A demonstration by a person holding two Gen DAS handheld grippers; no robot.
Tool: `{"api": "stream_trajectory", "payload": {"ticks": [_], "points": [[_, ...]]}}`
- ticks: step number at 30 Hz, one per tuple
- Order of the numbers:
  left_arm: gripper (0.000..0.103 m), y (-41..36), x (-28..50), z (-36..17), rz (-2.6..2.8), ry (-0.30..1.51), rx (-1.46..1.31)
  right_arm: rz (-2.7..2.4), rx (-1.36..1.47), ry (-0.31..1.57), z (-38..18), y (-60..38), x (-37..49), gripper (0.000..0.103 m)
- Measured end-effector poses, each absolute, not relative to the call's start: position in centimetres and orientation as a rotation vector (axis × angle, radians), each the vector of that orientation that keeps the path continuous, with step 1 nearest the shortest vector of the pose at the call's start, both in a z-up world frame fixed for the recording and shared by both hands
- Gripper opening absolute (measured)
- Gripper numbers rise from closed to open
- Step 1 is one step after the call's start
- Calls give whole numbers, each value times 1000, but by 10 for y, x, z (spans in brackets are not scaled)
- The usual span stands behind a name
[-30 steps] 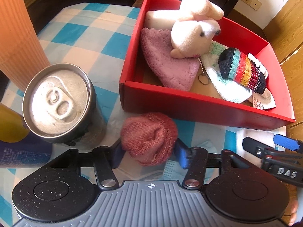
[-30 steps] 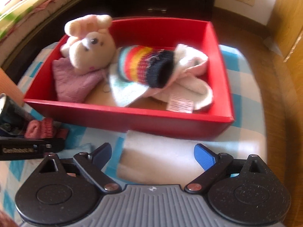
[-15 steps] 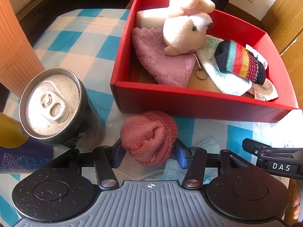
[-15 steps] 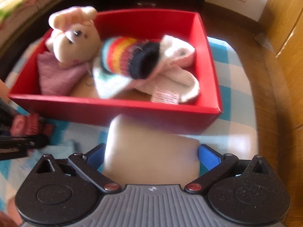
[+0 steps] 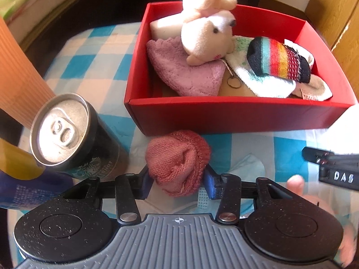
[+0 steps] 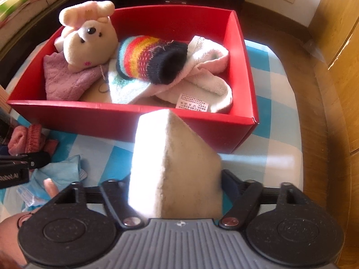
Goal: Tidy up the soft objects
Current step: 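Carry the pink hat and white pad over the red box with both tools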
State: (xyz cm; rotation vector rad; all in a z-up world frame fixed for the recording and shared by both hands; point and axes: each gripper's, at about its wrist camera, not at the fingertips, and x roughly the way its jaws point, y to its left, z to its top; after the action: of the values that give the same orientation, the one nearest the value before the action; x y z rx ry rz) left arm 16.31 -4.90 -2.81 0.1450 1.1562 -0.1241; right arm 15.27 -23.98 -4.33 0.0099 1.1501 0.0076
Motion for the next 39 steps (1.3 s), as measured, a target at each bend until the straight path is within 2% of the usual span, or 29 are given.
{"api": "stream_trajectory", "payload": {"ticks": [11,14,18,23,27,28,29,30,31,36,39], "points": [[46,-57,155,-17,-126,1086,206,11,7,1154,-44,-245,157,44],[46,-58,153,-13,-123,1059,212,25,13,1160,-46,-245,158,52],[46,-60,149,-5,-131,1022,218,34,-11,1181,-50,-241,158,69],[46,-63,142,3,-142,987,222,37,-2,1176,-52,-243,156,71],[46,-65,138,8,-146,954,236,40,-18,1156,-49,-242,152,55],[46,-66,137,9,-149,950,236,48,-14,1150,-48,-242,152,45],[46,-66,137,11,-152,948,234,46,-8,1143,-46,-243,151,38],[46,-66,137,11,-153,945,232,32,-16,1137,-45,-243,150,24],[46,-66,137,12,-154,943,230,32,-21,1130,-44,-244,150,19],[46,-68,135,15,-152,927,241,45,-19,1123,-41,-246,148,2],[46,-69,134,17,-156,920,240,53,-32,1124,-39,-244,146,2]]}}
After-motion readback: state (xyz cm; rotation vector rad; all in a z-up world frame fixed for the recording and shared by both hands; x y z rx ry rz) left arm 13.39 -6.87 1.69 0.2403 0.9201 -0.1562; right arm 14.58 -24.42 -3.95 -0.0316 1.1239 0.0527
